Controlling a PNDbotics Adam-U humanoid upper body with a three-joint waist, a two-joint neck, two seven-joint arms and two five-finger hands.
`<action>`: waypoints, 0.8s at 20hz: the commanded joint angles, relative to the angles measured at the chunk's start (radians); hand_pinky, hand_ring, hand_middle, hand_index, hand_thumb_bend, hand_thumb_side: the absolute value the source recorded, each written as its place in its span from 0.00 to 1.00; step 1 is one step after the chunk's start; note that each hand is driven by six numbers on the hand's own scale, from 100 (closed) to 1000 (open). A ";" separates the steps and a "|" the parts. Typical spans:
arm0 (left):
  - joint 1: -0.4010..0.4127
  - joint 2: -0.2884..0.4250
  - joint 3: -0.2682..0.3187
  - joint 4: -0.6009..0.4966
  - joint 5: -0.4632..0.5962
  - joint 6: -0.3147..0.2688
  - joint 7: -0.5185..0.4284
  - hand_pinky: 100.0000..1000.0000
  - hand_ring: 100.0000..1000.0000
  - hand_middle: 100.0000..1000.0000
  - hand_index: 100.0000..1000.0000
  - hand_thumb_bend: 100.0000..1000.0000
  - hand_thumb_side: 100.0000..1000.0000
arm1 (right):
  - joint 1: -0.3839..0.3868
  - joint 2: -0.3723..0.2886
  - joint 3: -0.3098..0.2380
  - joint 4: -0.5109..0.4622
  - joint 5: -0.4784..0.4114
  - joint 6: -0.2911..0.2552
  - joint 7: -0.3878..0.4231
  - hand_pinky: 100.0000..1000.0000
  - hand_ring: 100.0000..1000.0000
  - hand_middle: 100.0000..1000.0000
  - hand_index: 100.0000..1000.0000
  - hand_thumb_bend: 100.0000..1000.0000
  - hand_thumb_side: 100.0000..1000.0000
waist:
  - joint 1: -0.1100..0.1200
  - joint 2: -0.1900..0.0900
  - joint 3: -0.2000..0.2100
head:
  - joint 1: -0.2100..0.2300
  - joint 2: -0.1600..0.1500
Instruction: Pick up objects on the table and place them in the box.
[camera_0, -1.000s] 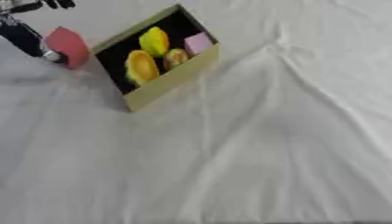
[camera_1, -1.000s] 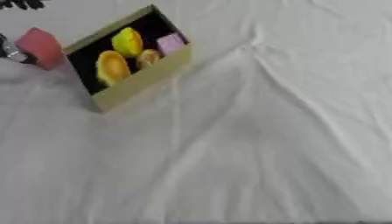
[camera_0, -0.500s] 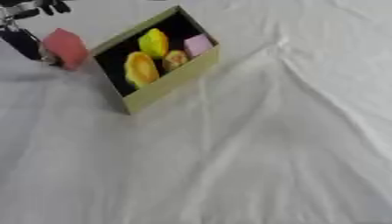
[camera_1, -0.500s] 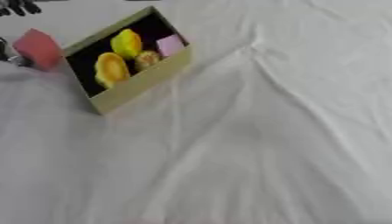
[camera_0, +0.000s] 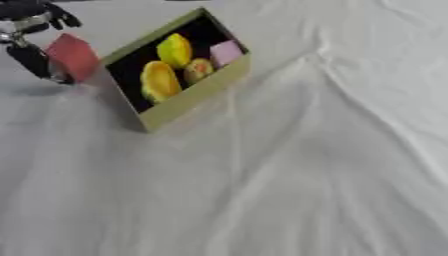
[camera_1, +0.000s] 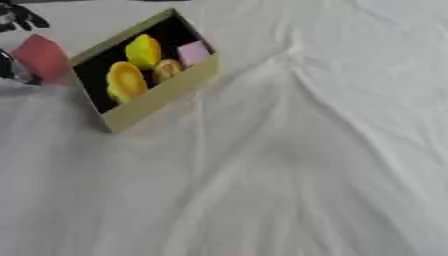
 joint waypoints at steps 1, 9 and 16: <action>-0.024 0.017 0.016 0.006 -0.015 -0.001 0.002 0.82 0.83 0.81 0.87 0.62 0.00 | -0.009 -0.023 -0.009 -0.015 -0.011 0.000 0.002 0.85 0.77 0.65 0.80 0.00 0.52 | -0.001 -0.017 -0.004 | 0.006 -0.015; -0.037 -0.001 0.022 0.045 -0.075 -0.003 0.010 0.79 0.81 0.79 0.85 0.52 0.00 | -0.008 -0.019 -0.010 -0.015 -0.022 0.000 0.005 0.85 0.77 0.65 0.79 0.00 0.53 | 0.002 -0.010 -0.014 | 0.011 -0.022; -0.043 -0.004 0.023 0.054 -0.122 -0.012 0.024 0.78 0.81 0.78 0.85 0.57 0.00 | -0.006 -0.016 -0.010 -0.015 -0.028 0.002 0.007 0.86 0.76 0.64 0.79 0.00 0.54 | 0.005 -0.008 -0.018 | 0.012 -0.026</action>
